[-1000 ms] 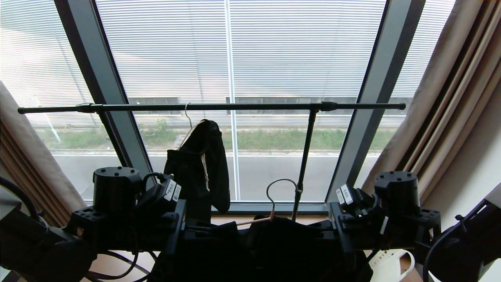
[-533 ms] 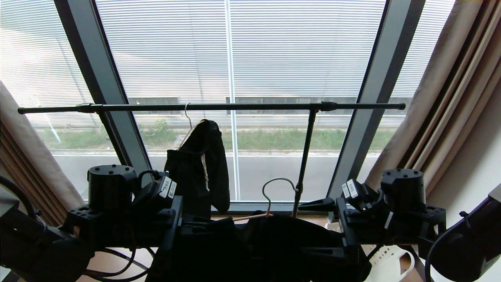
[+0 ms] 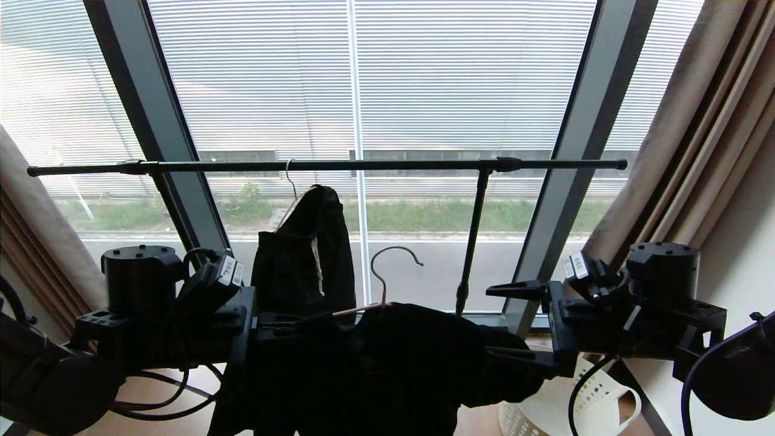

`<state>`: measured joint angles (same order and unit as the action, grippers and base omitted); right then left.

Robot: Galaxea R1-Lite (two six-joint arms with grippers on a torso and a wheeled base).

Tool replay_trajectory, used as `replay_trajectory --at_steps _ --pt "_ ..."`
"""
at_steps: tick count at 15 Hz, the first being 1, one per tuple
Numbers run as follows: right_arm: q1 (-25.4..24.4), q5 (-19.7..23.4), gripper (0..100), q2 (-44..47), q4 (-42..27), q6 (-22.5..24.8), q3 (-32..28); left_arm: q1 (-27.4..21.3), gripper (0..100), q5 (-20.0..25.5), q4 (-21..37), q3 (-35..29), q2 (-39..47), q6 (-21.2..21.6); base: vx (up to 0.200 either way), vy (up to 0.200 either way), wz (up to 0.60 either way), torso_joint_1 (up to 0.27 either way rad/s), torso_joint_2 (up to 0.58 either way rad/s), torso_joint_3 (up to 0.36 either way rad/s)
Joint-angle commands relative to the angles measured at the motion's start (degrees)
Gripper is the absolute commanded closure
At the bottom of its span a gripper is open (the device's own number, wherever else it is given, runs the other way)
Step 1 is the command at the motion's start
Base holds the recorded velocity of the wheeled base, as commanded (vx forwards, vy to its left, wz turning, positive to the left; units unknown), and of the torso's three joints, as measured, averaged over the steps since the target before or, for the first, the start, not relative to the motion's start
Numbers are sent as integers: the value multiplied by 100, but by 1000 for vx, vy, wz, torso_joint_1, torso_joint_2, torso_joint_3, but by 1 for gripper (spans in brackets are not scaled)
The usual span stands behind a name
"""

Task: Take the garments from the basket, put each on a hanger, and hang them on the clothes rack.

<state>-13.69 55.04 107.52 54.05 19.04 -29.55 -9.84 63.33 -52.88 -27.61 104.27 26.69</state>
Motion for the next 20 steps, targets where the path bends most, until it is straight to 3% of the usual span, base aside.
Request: replay_trajectory --at_steps 1,12,20 --pt "130 7 0 -65 0 -6 -60 166 100 4 -3 -60 -29 3 0 0 0 0 0 0" --pt "552 -46 0 647 9 205 -288 474 100 21 -12 -113 -460 -322 0 0 0 0 0 0" --pt "683 -46 0 1227 9 276 -543 518 100 21 -12 -122 -513 -322 0 0 0 0 0 0"
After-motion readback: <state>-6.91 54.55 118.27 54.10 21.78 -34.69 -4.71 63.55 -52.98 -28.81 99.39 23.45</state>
